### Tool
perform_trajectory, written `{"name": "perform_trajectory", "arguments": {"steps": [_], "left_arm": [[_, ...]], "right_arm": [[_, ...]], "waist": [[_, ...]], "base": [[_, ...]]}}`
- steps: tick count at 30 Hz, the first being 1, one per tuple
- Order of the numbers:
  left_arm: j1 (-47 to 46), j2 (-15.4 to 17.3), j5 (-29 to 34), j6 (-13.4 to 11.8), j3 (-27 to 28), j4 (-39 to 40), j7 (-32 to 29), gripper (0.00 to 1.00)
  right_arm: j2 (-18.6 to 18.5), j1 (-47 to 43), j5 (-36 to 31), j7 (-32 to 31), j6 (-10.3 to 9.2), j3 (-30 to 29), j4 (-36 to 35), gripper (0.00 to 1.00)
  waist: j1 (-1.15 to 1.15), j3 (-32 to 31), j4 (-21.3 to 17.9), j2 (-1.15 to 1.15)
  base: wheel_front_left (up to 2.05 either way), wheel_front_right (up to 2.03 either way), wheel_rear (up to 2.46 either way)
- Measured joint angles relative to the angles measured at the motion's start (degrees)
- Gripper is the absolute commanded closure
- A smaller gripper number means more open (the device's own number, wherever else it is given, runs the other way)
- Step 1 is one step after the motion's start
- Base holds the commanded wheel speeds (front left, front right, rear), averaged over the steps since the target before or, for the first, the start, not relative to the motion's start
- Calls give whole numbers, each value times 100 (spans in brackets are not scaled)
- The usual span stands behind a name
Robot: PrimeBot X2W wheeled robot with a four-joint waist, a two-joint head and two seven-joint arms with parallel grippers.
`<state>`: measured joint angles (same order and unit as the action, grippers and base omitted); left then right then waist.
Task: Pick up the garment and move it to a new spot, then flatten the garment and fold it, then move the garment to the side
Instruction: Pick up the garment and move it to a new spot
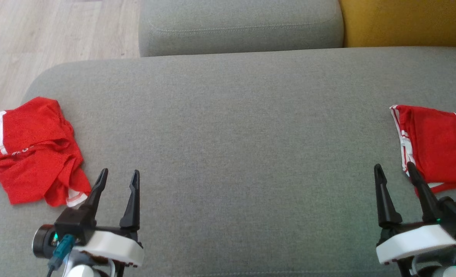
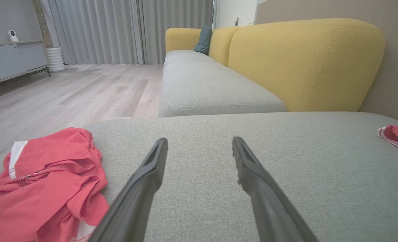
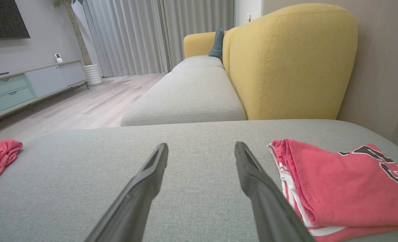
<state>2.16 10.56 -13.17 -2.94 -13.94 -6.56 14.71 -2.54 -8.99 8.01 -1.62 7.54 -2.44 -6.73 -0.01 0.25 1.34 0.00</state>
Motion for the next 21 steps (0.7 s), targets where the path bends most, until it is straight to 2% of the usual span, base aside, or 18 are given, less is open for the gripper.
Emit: {"name": "perform_trajectory", "arguments": {"steps": [21], "left_arm": [[-70, -7, 59, -3, 0, -21, 0, 0]], "right_arm": [[0, 2, 166, -14, 0, -23, 7, 0]], "waist": [[0, 52, 71, 0]], "base": [[0, 0, 0]]}}
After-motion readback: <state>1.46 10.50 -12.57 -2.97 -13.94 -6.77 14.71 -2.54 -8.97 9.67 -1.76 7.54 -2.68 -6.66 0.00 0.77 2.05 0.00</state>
